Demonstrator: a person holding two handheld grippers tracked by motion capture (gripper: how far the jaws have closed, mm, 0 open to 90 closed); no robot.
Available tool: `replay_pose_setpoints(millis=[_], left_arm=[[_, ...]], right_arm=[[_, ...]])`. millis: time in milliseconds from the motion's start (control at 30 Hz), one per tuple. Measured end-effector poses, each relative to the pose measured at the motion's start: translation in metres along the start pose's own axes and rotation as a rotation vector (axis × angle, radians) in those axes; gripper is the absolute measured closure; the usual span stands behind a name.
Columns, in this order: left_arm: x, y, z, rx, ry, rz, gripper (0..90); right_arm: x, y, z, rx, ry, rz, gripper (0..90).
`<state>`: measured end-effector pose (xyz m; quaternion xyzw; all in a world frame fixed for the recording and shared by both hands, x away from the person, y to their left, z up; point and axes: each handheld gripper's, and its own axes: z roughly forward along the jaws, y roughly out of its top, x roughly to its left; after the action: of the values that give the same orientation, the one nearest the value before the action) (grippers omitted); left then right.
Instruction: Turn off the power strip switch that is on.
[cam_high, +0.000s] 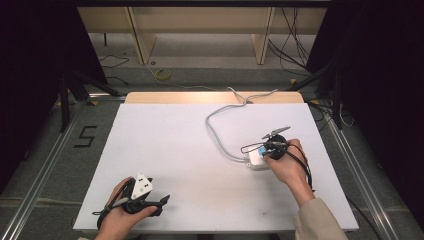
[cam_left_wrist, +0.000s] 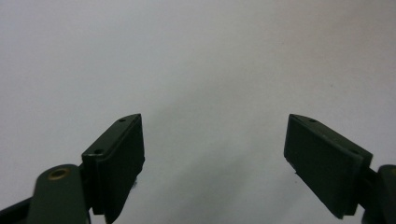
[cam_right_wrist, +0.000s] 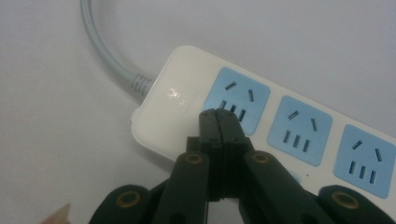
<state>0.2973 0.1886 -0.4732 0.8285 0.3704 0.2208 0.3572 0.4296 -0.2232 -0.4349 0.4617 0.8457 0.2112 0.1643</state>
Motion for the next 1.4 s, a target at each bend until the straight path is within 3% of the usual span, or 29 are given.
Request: replay_pose_setpoints(millis=[1100,1400], left_arm=[[-0.0006,0.0,-0.0002,-0.002,0.0,0.004,20.0],[-0.0009,0.0002,-0.0005,-0.003,0.001,0.004,20.0]], right_arm=[[0.0053,-0.0009,0.0044,0.016,-0.027,-0.02,90.0],[0.0031,-0.0018,0.0045,0.012,-0.017,0.003,90.0]])
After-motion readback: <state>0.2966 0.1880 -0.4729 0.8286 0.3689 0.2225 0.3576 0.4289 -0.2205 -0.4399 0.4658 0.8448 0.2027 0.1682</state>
